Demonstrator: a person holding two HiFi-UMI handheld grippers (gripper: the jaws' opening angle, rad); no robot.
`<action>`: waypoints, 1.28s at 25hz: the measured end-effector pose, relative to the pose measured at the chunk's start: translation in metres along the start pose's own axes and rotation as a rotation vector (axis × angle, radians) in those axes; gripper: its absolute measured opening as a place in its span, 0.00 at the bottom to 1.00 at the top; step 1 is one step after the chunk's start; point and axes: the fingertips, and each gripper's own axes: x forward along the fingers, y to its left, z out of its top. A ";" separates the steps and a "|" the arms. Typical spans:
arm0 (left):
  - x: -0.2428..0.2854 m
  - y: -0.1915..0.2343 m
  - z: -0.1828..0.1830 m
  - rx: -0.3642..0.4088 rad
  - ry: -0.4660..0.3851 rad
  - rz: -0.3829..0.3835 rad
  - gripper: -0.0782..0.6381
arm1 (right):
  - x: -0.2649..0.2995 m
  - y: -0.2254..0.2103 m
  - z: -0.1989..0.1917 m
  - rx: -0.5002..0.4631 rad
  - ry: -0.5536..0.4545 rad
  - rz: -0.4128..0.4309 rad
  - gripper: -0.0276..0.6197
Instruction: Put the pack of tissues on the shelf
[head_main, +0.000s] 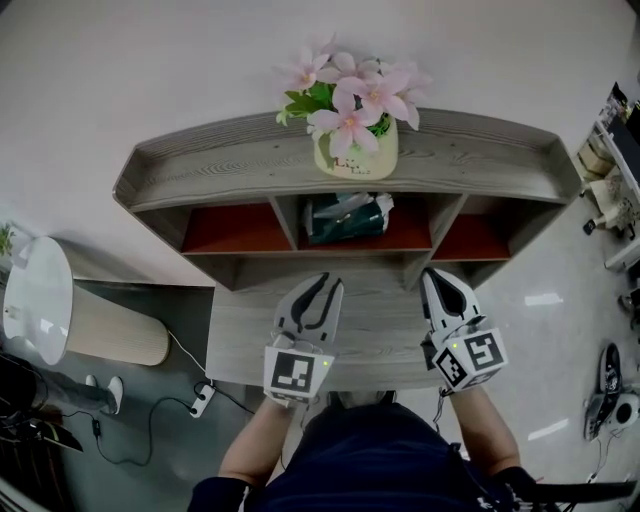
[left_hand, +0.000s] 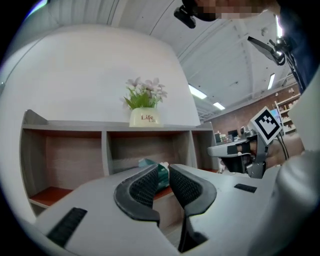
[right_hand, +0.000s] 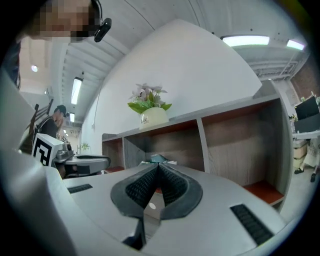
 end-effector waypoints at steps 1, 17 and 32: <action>0.000 0.005 0.006 -0.010 -0.019 0.024 0.22 | 0.001 0.000 0.003 -0.014 -0.002 -0.002 0.05; 0.014 0.007 0.032 -0.004 -0.068 0.023 0.22 | 0.015 -0.001 0.039 0.005 -0.091 0.044 0.05; 0.018 0.011 0.021 -0.018 -0.046 0.026 0.22 | 0.019 0.002 0.037 -0.010 -0.089 0.051 0.05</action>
